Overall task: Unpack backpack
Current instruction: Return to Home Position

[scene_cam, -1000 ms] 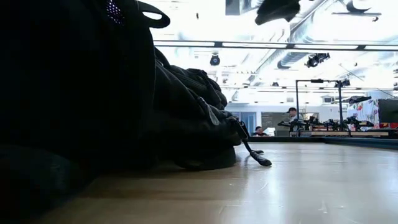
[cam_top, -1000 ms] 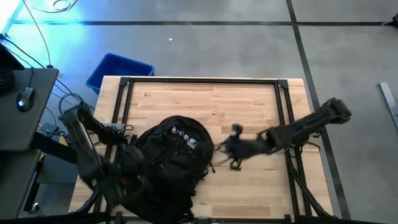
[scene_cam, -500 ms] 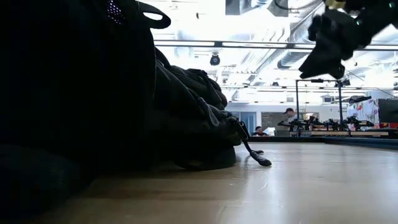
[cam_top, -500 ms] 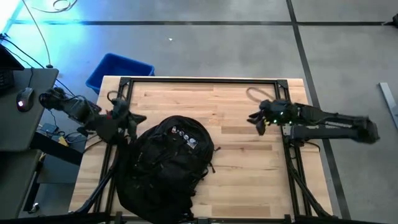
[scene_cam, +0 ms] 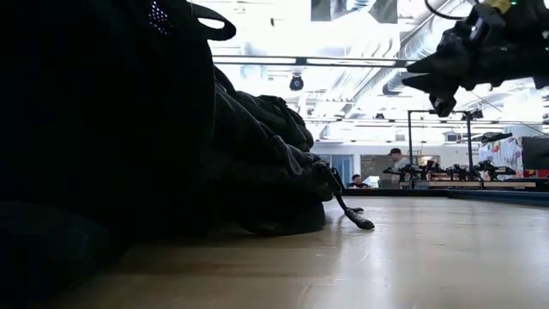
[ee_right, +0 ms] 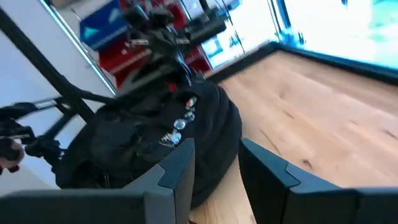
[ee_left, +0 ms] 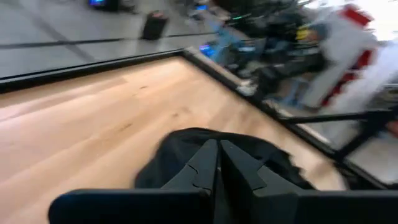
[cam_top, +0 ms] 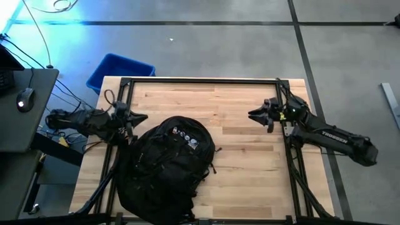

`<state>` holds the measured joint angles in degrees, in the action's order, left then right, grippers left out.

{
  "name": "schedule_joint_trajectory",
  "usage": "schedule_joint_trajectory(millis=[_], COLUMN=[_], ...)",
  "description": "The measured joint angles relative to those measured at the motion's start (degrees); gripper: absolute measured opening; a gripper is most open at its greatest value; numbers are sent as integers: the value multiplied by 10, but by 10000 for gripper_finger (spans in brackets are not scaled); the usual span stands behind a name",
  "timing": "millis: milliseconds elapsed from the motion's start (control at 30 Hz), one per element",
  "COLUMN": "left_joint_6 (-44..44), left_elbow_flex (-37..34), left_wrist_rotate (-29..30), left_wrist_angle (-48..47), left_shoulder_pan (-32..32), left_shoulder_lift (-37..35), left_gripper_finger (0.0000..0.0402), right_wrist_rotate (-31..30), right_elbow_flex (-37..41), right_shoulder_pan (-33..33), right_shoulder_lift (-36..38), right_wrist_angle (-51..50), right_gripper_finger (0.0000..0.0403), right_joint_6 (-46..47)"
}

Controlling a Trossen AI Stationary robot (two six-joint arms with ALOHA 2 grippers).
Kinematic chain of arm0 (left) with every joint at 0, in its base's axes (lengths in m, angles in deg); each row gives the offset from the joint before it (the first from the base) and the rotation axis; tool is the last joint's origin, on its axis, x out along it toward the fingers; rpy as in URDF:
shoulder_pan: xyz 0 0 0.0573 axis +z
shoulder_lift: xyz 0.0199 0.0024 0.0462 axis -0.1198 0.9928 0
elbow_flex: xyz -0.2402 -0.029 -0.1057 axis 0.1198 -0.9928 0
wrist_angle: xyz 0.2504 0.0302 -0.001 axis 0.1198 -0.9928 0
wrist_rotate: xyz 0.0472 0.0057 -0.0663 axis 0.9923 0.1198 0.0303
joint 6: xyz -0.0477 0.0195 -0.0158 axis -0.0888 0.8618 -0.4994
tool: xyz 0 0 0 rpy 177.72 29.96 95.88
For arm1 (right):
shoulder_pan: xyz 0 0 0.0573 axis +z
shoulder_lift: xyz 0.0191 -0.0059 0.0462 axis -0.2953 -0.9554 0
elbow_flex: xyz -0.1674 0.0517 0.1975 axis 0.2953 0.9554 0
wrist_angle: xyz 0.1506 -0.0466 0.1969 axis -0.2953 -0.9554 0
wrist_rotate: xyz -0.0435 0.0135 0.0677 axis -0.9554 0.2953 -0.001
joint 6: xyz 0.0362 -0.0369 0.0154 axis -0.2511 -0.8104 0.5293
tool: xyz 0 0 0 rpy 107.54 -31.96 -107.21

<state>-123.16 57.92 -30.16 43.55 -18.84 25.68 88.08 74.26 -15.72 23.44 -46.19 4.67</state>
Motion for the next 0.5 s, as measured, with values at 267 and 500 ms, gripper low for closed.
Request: schedule_joint_trajectory(millis=[267,500], left_joint_6=[47,114], left_elbow_flex=[-47,-142], left_wrist_rotate=[-55,-108], left_wrist_angle=[57,251], left_shoulder_pan=[27,59], left_shoulder_lift=[-12,-18], left_gripper_finger=[0,0], right_wrist_rotate=[29,45], right_elbow_flex=[51,111], right_shoulder_pan=[-35,-29], right_shoulder_lift=[106,150], right_wrist_angle=[7,65], right_gripper_finger=[79,78], right_joint_6=[2,11])
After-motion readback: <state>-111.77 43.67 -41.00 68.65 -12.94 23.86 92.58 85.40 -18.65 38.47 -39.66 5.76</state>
